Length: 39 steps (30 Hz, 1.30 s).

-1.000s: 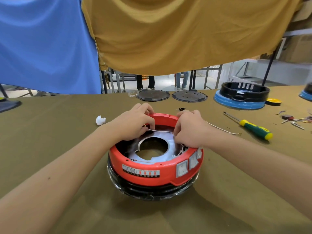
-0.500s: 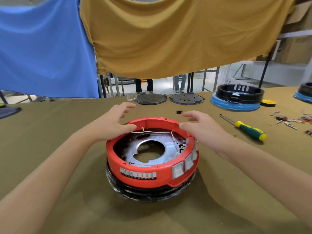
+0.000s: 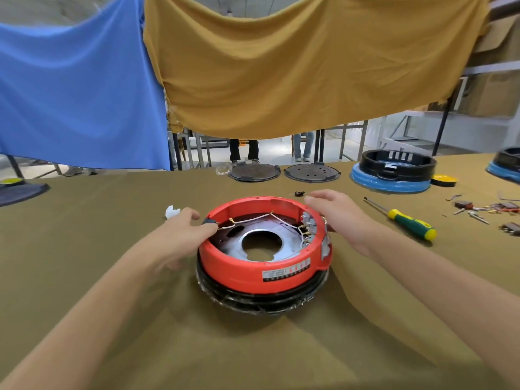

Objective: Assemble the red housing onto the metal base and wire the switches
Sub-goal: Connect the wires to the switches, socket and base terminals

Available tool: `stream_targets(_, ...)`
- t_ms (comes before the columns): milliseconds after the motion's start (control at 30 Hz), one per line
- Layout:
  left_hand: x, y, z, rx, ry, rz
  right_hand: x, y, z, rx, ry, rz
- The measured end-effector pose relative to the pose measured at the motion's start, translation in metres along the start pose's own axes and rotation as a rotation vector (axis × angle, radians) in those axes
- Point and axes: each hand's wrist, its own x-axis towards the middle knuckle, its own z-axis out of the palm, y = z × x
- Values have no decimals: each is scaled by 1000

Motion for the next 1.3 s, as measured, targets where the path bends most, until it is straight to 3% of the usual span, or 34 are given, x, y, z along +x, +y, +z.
stream_targets(133, -4, -8, 7, -202, -36, -30, -15, 14, 5, 7, -35, 20)
stream_targets(300, 15, -9, 4, -250, 101, 154, -14, 16, 11, 63, 68, 4)
stream_targets(433, 21, -15, 6, -535, 87, 147, -10, 23, 17, 158, 10, 22)
stream_targets(633, 14, -34, 28, -664, 69, 238, -2, 34, 25, 160, -25, -124)
stream_targets(867, 14, -29, 31, -752, 202, 569, 3, 46, 20, 400, 81, -376)
stream_targets(967, 17, -22, 41, -680, 162, 557, 4, 47, 21, 388, 74, -452)
stream_targets(1133, 20, -29, 47, -793, 102, 323, 1, 47, 22, 289, 32, -507)
stream_targets(1300, 14, -28, 45, -829, 148, 334, -8, 40, 21, 80, 82, -559)
